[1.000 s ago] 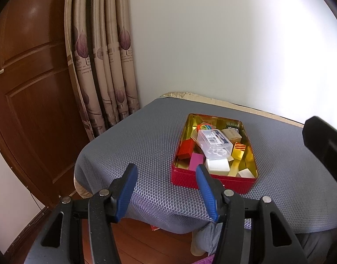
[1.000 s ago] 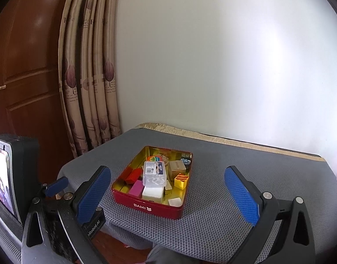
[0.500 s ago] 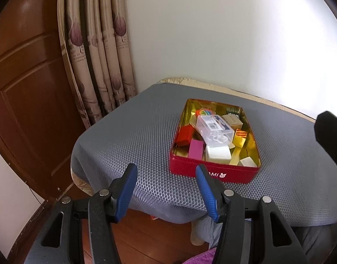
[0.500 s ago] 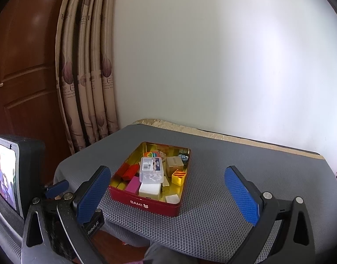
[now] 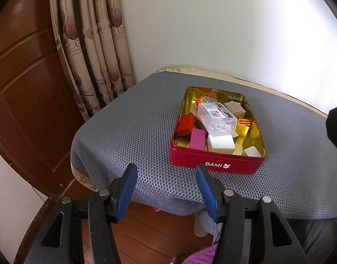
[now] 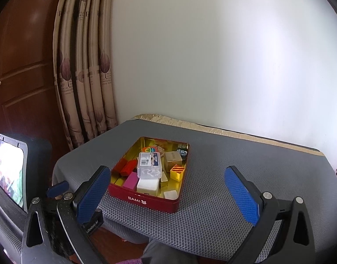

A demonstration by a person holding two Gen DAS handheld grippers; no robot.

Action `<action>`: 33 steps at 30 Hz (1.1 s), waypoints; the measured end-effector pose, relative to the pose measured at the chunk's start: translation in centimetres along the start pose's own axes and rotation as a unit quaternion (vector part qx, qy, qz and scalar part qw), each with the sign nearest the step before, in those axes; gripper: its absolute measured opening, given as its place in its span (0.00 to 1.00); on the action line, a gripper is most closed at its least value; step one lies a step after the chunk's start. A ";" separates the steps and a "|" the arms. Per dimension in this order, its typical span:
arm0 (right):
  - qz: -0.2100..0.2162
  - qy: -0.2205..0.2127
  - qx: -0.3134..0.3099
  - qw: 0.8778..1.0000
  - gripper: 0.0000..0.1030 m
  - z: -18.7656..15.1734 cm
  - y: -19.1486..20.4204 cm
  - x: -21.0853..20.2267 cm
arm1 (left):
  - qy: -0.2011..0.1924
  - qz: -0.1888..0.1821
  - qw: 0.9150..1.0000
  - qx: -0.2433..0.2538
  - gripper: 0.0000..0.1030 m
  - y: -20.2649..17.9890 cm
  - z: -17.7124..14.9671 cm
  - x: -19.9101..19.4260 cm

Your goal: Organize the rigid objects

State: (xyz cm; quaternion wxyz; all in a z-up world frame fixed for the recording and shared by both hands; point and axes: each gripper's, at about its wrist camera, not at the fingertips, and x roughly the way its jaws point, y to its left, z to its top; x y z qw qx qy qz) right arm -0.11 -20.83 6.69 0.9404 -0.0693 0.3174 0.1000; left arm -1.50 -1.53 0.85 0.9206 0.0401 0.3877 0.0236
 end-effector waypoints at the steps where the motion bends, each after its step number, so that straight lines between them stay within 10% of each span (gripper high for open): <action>1: 0.000 0.000 0.000 1.000 0.99 0.0 0.0 0.0 | 0.001 0.000 1.000 -0.001 0.55 0.0 0.0 0.0; 33: 0.000 -0.002 -0.003 1.000 0.99 0.1 0.1 -0.3 | -0.036 -0.045 0.998 -0.017 0.58 0.9 0.7 -1.7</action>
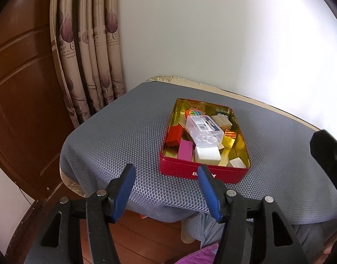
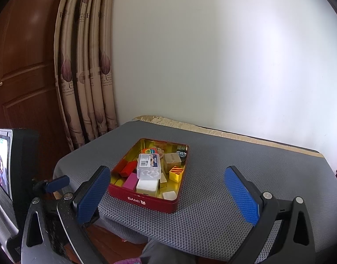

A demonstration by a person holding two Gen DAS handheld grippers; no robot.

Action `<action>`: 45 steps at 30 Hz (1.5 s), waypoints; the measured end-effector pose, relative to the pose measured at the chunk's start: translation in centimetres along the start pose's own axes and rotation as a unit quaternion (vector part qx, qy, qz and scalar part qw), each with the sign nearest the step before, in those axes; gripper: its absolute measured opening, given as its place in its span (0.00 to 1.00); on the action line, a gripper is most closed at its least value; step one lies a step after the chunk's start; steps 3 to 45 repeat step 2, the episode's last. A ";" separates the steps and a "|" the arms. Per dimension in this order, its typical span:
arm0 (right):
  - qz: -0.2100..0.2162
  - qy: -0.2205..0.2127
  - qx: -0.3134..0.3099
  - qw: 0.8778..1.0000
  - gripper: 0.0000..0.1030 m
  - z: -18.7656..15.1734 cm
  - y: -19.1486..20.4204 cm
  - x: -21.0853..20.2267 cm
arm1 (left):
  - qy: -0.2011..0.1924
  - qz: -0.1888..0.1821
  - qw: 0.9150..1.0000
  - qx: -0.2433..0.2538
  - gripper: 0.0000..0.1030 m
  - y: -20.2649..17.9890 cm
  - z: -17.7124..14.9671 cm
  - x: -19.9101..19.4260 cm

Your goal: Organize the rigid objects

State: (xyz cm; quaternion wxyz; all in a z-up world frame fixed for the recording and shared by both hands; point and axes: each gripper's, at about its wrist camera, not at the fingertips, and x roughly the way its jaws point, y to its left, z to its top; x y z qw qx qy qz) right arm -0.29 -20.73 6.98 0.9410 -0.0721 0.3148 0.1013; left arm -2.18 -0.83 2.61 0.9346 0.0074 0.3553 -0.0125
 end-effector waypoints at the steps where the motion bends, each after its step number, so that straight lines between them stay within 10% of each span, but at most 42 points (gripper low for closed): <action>1: 0.000 0.000 0.001 1.000 0.99 0.0 -0.1 0.0 | -0.003 0.002 1.000 0.001 0.58 0.0 0.0 -0.1; 45: -0.001 0.000 0.001 1.000 0.99 0.0 -0.2 0.0 | -0.002 0.003 1.000 0.003 0.58 0.0 0.0 -0.1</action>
